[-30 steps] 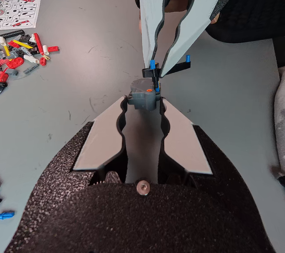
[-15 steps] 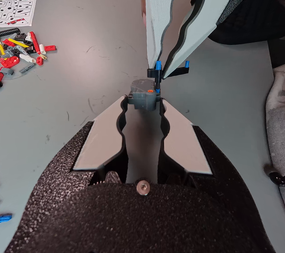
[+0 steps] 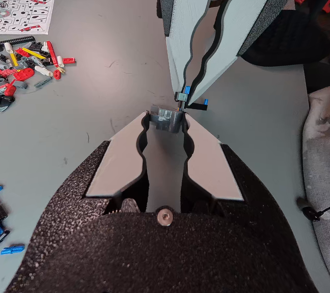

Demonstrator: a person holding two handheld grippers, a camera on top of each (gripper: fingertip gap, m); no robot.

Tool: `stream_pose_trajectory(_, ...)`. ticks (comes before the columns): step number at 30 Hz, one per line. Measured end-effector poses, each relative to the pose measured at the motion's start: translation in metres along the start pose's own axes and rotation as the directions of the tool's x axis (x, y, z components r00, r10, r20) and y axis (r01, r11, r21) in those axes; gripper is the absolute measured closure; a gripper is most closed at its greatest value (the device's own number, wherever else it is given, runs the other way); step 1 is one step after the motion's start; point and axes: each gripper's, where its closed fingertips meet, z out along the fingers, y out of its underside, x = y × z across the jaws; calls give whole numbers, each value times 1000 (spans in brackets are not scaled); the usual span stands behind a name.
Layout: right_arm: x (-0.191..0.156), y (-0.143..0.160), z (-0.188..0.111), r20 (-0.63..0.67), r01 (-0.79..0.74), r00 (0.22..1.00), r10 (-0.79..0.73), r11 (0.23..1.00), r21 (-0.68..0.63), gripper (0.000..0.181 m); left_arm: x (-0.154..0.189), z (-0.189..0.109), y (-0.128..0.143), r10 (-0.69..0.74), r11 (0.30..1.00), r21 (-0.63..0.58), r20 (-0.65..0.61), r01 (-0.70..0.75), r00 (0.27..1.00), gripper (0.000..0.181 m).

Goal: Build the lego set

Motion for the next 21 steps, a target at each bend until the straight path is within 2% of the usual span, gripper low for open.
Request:
stream_pose_trajectory(1,0,0,0,8,-12,1000,11,1000,21,174,0,0,0,-3,1000,5,-2,3,1000,145)
stream_pose_trajectory(5,-4,-4,1,99,-145,986,132,979,141,174,3,-3,0,-32,998,53,-67,35,997,142)
stream_pose_trajectory(7,-3,-4,0,158,-248,963,219,949,194,174,3,-7,0,-47,996,69,-97,54,994,128)
stream_pose_trajectory(12,1,-4,-8,351,-510,846,401,799,318,174,-2,-7,4,-86,994,53,-106,92,991,120)
stream_pose_trajectory(14,2,-7,-11,423,-580,799,426,731,359,174,-3,-3,4,-111,992,40,-112,117,987,120)
stream_pose_trajectory(17,2,-13,-17,499,-639,755,426,650,411,174,3,0,0,-171,983,34,-188,181,967,125)
stream_pose_trajectory(21,5,-21,-30,563,-668,733,383,560,490,174,8,-2,-16,-228,961,86,-279,261,933,134)
